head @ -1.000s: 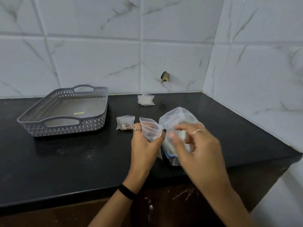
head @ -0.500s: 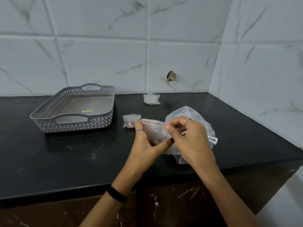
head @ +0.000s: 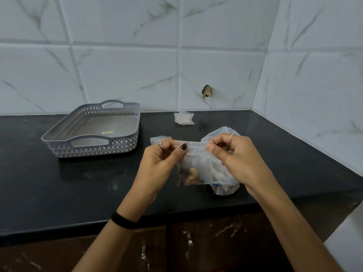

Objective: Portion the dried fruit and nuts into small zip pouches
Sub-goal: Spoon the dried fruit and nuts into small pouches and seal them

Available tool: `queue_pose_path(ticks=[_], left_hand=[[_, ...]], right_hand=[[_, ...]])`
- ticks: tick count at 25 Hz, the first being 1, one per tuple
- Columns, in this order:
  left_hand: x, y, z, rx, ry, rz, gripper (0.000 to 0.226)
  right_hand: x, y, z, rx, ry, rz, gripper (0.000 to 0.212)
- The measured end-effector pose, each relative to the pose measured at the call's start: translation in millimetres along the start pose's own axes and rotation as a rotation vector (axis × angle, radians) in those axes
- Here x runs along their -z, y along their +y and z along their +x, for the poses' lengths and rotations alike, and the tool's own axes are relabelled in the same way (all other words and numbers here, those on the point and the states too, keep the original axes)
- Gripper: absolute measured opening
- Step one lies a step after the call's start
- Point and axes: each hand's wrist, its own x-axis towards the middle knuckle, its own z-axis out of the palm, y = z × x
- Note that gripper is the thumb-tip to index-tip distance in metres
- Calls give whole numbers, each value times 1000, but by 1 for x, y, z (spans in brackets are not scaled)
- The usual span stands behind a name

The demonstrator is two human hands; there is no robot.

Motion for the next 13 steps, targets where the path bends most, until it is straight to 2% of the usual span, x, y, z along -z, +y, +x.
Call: queue_pose_path(ticks=[3,7,13], left_hand=[[4,-4,3,-71,-3,186,12],[4,-4,0,-101,13,230,12],[12,5,-2,-128,-64,233,11]], right_hand=[[-2,-2,0,104,39,-239,9],[-16,1,1,196,56,-419,10],[-18,-1,-1,223,-78,-259,6]])
